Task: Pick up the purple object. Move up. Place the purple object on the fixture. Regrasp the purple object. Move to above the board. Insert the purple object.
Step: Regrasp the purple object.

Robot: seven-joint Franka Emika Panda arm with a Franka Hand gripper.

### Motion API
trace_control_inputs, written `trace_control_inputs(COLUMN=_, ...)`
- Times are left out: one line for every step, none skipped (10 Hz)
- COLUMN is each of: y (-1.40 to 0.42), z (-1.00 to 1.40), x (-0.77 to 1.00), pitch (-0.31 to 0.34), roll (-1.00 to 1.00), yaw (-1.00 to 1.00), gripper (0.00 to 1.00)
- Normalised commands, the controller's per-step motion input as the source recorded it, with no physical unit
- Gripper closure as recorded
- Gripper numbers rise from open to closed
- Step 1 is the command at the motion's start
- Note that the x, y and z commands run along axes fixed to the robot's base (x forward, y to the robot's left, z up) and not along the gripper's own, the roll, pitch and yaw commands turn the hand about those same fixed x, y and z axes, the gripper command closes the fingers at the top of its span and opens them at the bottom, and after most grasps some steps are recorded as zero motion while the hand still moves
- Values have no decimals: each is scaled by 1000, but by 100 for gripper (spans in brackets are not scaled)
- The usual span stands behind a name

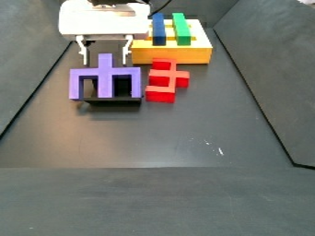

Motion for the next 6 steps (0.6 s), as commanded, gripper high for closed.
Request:
trace_control_inputs(y=40, z=0, x=91, pitch=83, roll=0, yaw=257, gripper=0)
trace_control_inputs(y=3, z=0, x=63, pitch=49, roll=0, yaw=266, gripper=0)
trace_control_inputs(y=0, z=0, x=0, pitch=0, roll=29, yaw=0, gripper=0)
trace_control_inputs(y=0, z=0, x=0, pitch=0, roll=0, yaw=0, gripper=0)
trace_control_inputs(y=0, z=0, x=0, pitch=0, roll=0, yaw=0, gripper=100)
trace_control_inputs(y=0, z=0, x=0, pitch=0, roll=0, yaw=0, gripper=100)
